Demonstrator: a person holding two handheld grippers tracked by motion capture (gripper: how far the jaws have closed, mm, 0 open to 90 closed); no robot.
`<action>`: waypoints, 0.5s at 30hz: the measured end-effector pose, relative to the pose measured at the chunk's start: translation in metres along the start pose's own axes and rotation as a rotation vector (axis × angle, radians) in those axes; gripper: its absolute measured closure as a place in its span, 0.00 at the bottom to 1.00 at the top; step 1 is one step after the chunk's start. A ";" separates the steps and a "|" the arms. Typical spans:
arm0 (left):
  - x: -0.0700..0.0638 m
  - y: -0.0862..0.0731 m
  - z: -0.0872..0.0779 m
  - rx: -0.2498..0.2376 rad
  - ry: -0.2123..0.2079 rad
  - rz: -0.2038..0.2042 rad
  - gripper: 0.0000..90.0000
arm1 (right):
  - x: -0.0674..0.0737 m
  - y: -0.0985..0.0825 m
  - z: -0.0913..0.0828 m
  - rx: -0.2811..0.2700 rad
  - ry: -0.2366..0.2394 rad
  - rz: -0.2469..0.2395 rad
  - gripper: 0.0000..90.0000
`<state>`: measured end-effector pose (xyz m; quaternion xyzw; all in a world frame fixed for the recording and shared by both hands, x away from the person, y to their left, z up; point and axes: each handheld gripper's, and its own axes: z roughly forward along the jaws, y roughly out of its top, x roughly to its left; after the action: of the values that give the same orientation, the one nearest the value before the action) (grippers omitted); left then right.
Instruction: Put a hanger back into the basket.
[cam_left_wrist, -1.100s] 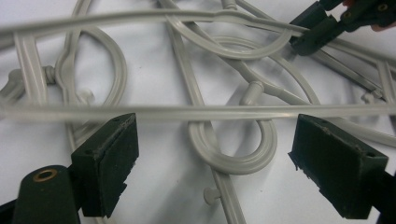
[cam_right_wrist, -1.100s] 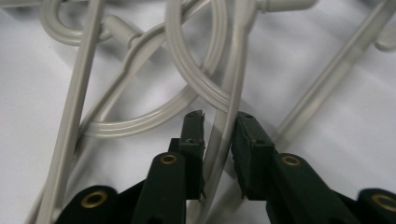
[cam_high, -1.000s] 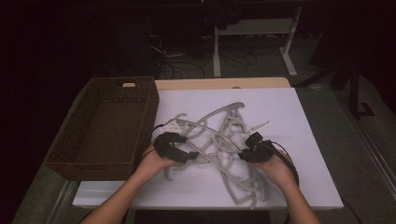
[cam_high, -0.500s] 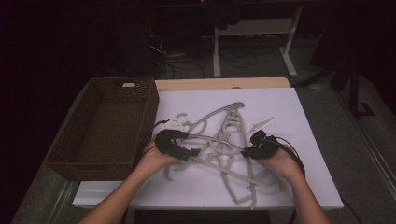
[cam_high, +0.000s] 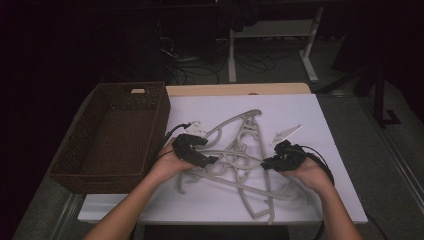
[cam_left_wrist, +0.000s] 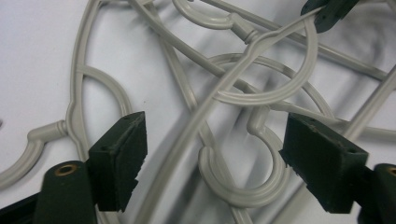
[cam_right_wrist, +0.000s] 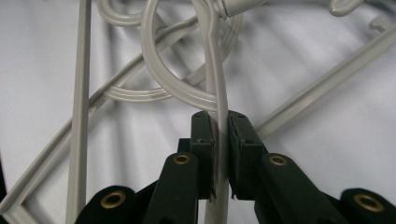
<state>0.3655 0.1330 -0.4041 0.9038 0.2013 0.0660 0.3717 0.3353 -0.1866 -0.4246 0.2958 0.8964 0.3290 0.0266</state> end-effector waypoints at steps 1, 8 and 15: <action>0.000 0.001 0.002 0.018 -0.002 0.016 0.29 | 0.001 0.001 -0.002 -0.017 0.008 -0.009 0.90; -0.002 -0.001 0.008 0.081 -0.018 0.061 0.50 | 0.008 0.004 -0.004 -0.027 0.079 -0.056 0.90; -0.008 0.001 0.008 0.146 -0.034 0.133 0.74 | 0.012 0.007 -0.003 -0.024 0.109 -0.083 0.90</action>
<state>0.3603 0.1235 -0.4093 0.9409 0.1389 0.0602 0.3029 0.3285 -0.1777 -0.4164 0.2397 0.9041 0.3538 -0.0051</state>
